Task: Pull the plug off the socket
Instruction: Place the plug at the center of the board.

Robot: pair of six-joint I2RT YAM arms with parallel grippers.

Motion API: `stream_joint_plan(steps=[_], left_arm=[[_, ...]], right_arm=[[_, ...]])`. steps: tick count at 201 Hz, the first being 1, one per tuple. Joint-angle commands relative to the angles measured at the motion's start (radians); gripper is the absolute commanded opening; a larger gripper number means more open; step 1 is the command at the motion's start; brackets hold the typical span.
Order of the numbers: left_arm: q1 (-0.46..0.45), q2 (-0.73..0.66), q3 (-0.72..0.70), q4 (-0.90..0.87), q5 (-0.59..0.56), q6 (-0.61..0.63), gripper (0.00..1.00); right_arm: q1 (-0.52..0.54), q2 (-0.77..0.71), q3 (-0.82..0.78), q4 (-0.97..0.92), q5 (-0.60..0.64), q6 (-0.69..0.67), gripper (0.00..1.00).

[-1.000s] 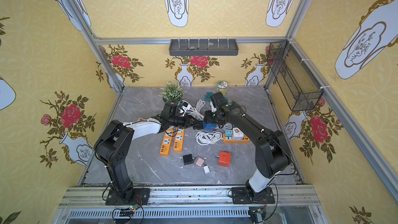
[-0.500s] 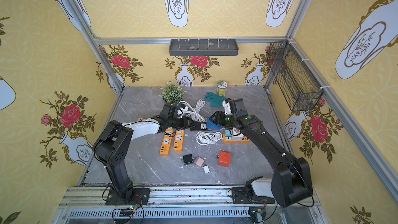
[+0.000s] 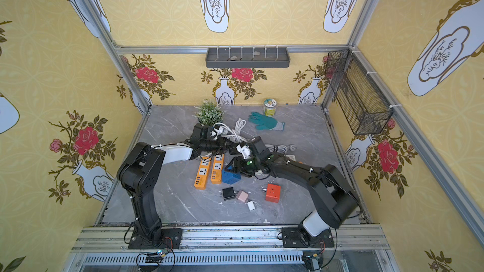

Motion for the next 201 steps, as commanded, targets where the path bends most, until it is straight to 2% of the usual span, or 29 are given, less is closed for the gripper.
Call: stream_joint_plan(steps=[1,22,26,62,74,88,108,136,178,201], left_arm=[[0.005,0.012,0.009,0.059,0.003,-0.012,0.11],[0.005,0.017,0.014,0.052,0.005,-0.004,0.12],[0.033,0.017,0.014,0.051,0.006,-0.002,0.12],[0.039,0.010,0.012,0.040,0.008,0.015,0.12],[0.039,0.010,0.012,0.040,0.009,0.017,0.12],[0.037,0.010,0.014,0.041,0.011,0.019,0.12],[0.039,0.005,0.008,0.042,0.012,0.027,0.12],[0.038,-0.001,-0.003,0.048,0.016,0.034,0.12],[0.038,-0.003,-0.016,0.068,0.030,0.037,0.12],[0.034,-0.004,-0.021,0.071,0.040,0.047,0.12]], right_arm=[[0.031,0.111,0.114,-0.085,0.054,-0.053,0.26],[0.033,0.175,0.181,-0.159,0.092,-0.059,0.27],[0.031,0.180,0.183,-0.164,0.098,-0.057,0.28],[0.025,0.174,0.181,-0.190,0.123,-0.062,0.35],[0.026,0.175,0.181,-0.201,0.125,-0.068,0.41],[0.030,0.172,0.183,-0.206,0.129,-0.075,0.55],[0.032,0.146,0.173,-0.207,0.150,-0.077,0.68],[0.028,0.067,0.148,-0.219,0.198,-0.097,0.78],[0.003,-0.123,0.087,-0.226,0.300,-0.152,0.80],[-0.055,-0.277,0.018,-0.185,0.373,-0.148,0.80]])
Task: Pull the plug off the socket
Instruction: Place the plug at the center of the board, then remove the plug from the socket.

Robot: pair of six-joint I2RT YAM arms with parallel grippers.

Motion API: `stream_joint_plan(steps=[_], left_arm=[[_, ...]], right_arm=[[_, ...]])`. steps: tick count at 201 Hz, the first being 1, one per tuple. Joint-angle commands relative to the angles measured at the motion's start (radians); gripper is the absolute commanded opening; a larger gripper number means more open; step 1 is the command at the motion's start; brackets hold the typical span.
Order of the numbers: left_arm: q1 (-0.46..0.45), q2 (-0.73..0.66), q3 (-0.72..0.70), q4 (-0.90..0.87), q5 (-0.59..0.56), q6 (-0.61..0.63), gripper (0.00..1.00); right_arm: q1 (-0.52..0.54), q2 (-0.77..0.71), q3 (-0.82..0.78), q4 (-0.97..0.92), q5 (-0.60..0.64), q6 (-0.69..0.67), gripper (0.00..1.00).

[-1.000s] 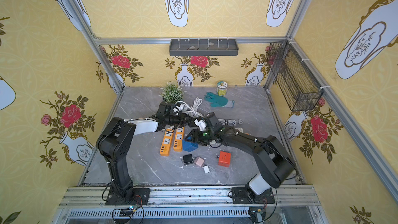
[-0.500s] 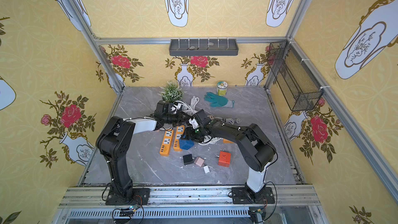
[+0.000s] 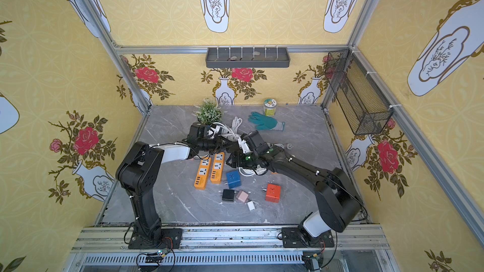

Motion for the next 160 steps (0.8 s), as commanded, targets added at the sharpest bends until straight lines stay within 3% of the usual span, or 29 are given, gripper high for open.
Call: stream_joint_plan(steps=[1,14,30,61,108,160], left_arm=[[-0.004,-0.006,-0.010,0.056,0.026,0.022,0.12],[-0.006,-0.007,-0.014,0.058,0.028,0.028,0.12],[-0.014,-0.010,-0.019,0.065,0.034,0.036,0.11],[-0.018,-0.014,-0.024,0.065,0.040,0.050,0.12],[-0.050,-0.019,-0.027,0.065,0.047,0.043,0.12],[-0.051,-0.021,-0.020,0.063,0.056,0.028,0.12]], right_arm=[[-0.049,-0.118,-0.059,0.035,0.105,-0.017,0.80],[-0.136,-0.213,-0.129,0.103,0.086,0.023,0.80],[-0.264,-0.286,-0.221,0.226,-0.022,0.091,0.80],[-0.445,-0.267,-0.287,0.331,-0.192,0.165,0.80],[-0.477,-0.016,-0.086,0.107,-0.264,-0.035,0.80],[-0.476,0.186,0.146,-0.200,-0.149,-0.274,0.80]])
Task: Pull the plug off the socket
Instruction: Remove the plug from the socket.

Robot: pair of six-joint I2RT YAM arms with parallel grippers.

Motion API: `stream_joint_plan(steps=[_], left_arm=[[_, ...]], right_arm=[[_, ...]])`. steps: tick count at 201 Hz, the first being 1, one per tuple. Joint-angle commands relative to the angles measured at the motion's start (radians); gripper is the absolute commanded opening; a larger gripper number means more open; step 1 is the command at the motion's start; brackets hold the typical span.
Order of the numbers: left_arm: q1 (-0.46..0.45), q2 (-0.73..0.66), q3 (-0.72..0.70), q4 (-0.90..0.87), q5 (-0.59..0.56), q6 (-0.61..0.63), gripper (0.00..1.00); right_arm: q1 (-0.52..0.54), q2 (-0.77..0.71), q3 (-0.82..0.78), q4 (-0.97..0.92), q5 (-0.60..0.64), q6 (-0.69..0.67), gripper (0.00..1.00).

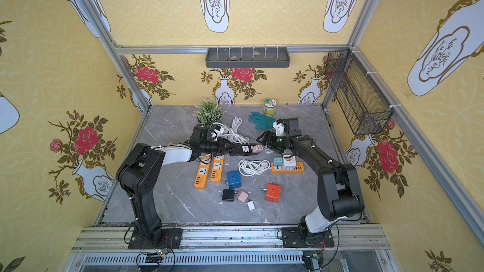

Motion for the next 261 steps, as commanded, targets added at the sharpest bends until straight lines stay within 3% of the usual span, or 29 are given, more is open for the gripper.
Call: stream_joint_plan(steps=[1,33,54,67,112,172,234,261], left_arm=[[0.000,-0.004,0.001,0.048,0.030,-0.005,0.12],[0.000,0.003,0.010,0.030,0.035,0.002,0.12],[0.000,0.017,0.026,0.020,0.045,0.002,0.12],[0.000,0.025,0.036,0.013,0.047,0.001,0.12],[0.000,0.024,0.043,-0.027,0.046,0.019,0.12],[0.000,0.030,0.054,-0.045,0.046,0.022,0.12],[0.000,0.029,0.060,-0.083,0.023,0.038,0.12],[0.000,0.027,0.063,-0.120,-0.001,0.052,0.11]], right_arm=[[0.001,0.044,0.073,-0.188,0.063,-0.164,0.80],[0.000,0.006,0.075,-0.191,0.037,-0.416,0.80],[-0.005,-0.028,0.035,-0.142,-0.045,-0.634,0.82],[-0.005,-0.016,0.039,-0.126,-0.061,-0.691,0.84],[0.000,0.183,0.212,-0.233,-0.006,-0.580,0.82],[0.062,0.255,0.243,-0.236,0.039,-0.544,0.77],[0.093,0.291,0.267,-0.261,0.061,-0.525,0.61],[0.092,0.283,0.271,-0.260,0.059,-0.520,0.48]])
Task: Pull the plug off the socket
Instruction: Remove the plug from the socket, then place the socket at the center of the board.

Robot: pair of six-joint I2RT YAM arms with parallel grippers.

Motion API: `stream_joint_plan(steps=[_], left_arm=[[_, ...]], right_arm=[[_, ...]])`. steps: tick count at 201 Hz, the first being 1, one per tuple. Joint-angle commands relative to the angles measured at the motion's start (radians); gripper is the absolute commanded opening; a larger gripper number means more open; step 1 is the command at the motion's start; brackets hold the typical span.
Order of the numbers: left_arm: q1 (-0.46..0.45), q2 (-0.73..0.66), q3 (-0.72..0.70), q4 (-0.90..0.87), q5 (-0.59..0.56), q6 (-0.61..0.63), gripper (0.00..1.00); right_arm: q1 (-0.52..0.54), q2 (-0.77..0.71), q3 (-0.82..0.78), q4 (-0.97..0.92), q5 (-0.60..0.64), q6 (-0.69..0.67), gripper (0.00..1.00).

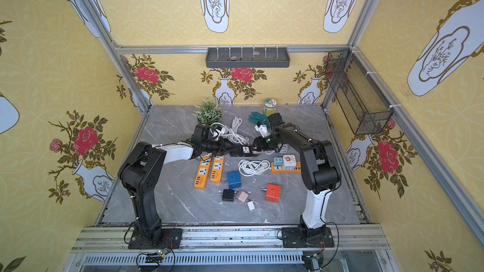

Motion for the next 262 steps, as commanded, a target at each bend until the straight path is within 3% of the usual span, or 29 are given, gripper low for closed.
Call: stream_joint_plan(steps=[1,50,113,163,210,246,262], left_arm=[[0.002,0.002,0.009,-0.022,-0.009,0.030,0.11],[0.002,-0.013,0.058,-0.252,-0.144,0.147,0.11],[0.002,-0.007,0.112,-0.421,-0.259,0.236,0.10],[0.002,0.004,0.128,-0.274,-0.144,0.188,0.11],[-0.016,0.079,0.238,-0.158,-0.179,0.054,0.13],[-0.051,0.168,0.363,-0.155,-0.253,0.011,0.24],[-0.069,0.212,0.419,-0.170,-0.263,-0.012,0.41]], right_arm=[[0.001,-0.008,0.010,-0.008,0.008,0.011,0.47],[-0.016,-0.047,-0.007,-0.014,0.011,0.051,0.32],[-0.028,-0.168,-0.107,0.059,0.086,0.175,0.28],[-0.074,-0.388,-0.279,0.274,0.022,0.317,0.29],[-0.159,-0.663,-0.574,0.704,-0.105,0.647,0.32],[-0.193,-0.741,-0.726,0.916,-0.160,0.862,0.33],[-0.197,-0.756,-0.779,0.994,-0.180,0.937,0.33]])
